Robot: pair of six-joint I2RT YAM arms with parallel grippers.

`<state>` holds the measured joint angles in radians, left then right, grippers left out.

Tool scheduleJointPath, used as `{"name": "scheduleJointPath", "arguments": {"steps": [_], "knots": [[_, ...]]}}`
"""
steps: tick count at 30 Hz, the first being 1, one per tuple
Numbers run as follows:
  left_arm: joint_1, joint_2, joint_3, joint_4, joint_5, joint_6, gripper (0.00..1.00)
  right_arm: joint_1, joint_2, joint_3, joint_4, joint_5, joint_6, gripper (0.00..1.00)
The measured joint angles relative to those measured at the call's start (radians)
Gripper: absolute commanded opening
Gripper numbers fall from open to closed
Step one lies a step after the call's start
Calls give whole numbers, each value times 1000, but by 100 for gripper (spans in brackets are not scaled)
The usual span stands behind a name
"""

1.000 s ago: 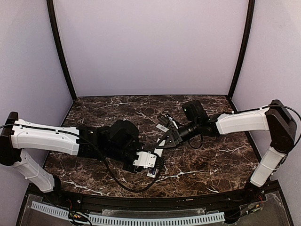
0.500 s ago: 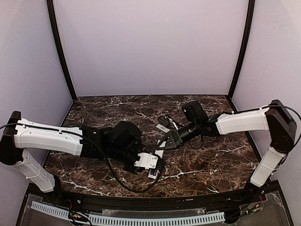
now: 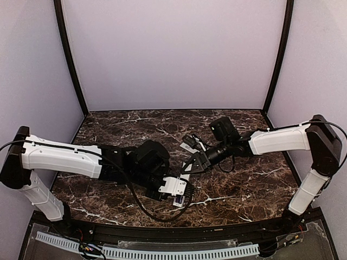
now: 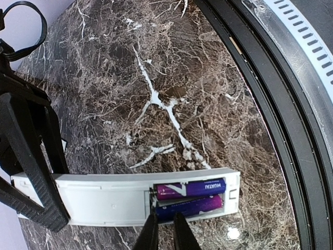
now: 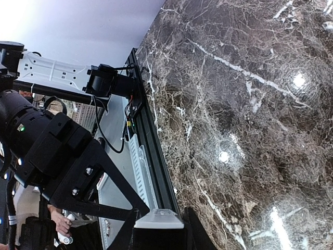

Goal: Load the batteries into the remote control
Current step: Load the battery into the battery compartment.

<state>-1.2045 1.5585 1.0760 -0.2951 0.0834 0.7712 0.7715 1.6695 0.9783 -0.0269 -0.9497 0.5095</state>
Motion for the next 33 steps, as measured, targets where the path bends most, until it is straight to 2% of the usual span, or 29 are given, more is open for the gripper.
{"name": "scheduleJointPath", "arguments": {"steps": [17,33], "knots": [[-37,80,57,-29,-69,-5,7,0,-5,-2,-59,49,-2,0],[-55,112,66,-29,-232,-59,8,-30,-18,-63,42,58,61,0]]}}
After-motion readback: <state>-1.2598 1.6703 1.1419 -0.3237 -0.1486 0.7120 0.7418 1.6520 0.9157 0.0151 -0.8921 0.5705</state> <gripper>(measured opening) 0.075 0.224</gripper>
